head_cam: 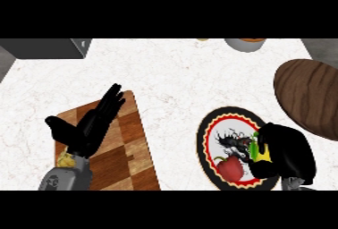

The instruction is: Pick the lemon from the plate and place it in the bowl

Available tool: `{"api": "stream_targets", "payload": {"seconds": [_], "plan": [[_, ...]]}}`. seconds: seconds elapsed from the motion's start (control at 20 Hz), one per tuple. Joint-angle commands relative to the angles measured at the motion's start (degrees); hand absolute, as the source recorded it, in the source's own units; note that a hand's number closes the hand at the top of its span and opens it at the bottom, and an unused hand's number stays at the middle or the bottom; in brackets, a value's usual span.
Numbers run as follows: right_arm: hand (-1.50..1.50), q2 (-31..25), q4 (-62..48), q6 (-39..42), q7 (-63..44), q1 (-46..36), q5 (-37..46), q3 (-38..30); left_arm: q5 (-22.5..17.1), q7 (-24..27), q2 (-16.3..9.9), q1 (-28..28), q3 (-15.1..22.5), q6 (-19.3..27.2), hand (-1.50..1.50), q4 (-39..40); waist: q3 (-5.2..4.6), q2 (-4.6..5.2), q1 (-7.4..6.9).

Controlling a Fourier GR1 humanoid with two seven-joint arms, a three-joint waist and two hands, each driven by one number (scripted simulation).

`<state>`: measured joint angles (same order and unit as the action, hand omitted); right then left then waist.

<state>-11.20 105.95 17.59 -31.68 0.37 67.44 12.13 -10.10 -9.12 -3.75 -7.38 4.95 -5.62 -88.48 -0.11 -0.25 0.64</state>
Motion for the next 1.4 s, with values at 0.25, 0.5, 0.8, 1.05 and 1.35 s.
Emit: {"api": "stream_targets", "payload": {"seconds": [0.25, 0.5, 0.8, 1.05, 1.35], "plan": [[1.50, -0.6, 24.3, 10.5, -9.0, -4.0, 1.3, -2.6, -1.1, -1.3, -0.5, 0.0, -1.0, -0.8, 0.00, -1.6, 0.07, 0.11, -0.26], [1.50, -0.2, 32.4, 20.8, -14.1, -10.2, -1.1, -7.0, -0.4, -1.4, 0.0, 1.4, -0.2, -0.9, 0.00, -2.6, 0.07, 0.16, -0.51], [1.50, -2.4, 22.5, 15.5, -9.1, -17.3, -4.7, -16.8, -0.1, 1.6, 0.4, 1.0, -1.2, -1.8, 0.00, 0.2, 0.10, 0.27, -0.69], [1.50, -8.4, 13.8, 13.9, -2.7, -21.4, -10.2, -27.6, -0.2, -3.7, 0.6, -1.4, -1.0, -0.7, 0.00, -1.3, 0.11, 0.29, -0.62], [1.50, -12.0, -4.1, 3.8, 5.6, -25.6, -12.7, -34.1, 1.3, -1.9, 1.4, 1.3, 0.5, -0.6, 0.00, -2.7, 0.13, 0.34, -1.02]]}}
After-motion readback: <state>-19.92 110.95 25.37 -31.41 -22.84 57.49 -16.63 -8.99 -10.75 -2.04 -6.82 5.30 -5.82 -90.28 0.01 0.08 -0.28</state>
